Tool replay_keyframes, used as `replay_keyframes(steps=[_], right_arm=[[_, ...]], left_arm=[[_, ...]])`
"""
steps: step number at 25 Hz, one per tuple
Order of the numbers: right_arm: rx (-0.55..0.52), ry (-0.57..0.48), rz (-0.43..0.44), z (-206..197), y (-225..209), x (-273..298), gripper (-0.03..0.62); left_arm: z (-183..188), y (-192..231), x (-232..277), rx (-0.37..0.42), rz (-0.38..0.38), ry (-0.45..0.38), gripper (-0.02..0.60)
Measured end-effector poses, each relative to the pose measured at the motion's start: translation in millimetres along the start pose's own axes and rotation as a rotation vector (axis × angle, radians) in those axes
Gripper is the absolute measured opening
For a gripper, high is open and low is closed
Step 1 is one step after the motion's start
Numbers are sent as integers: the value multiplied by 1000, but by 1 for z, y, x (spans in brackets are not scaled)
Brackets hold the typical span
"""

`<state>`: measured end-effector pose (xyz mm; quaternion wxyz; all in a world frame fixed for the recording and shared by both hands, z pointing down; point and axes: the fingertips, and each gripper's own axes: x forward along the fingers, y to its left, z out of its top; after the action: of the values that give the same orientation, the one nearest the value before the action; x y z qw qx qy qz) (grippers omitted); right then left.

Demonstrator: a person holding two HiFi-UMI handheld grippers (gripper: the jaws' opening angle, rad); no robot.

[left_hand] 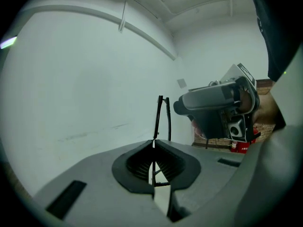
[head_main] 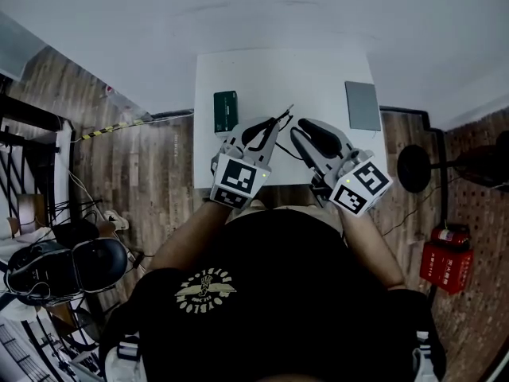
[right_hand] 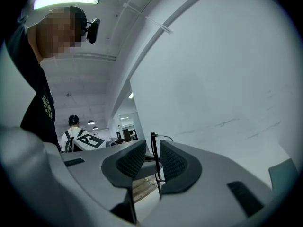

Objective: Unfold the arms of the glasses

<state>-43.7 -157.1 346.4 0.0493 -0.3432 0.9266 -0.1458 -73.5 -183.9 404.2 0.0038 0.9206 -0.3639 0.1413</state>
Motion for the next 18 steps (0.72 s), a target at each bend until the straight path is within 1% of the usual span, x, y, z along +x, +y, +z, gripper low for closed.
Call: replay_keyframes(steps=[5, 7, 8, 11, 18], right_arm=[[0, 20, 3, -5, 0, 0, 87], [1, 28, 6, -6, -1, -2, 87], [-1, 33, 6, -6, -2, -4, 81], [-16, 63, -11, -10, -9, -11, 21], [-22, 139, 16, -16, -23, -30, 18]], left_arm=[[-3, -16, 5, 66, -21, 10, 20], [0, -21, 5, 84, -15, 28, 20], [3, -24, 5, 92, -7, 39, 20], [3, -33, 7, 113, -1, 68, 20], [1, -43, 15, 141, 16, 126, 20]])
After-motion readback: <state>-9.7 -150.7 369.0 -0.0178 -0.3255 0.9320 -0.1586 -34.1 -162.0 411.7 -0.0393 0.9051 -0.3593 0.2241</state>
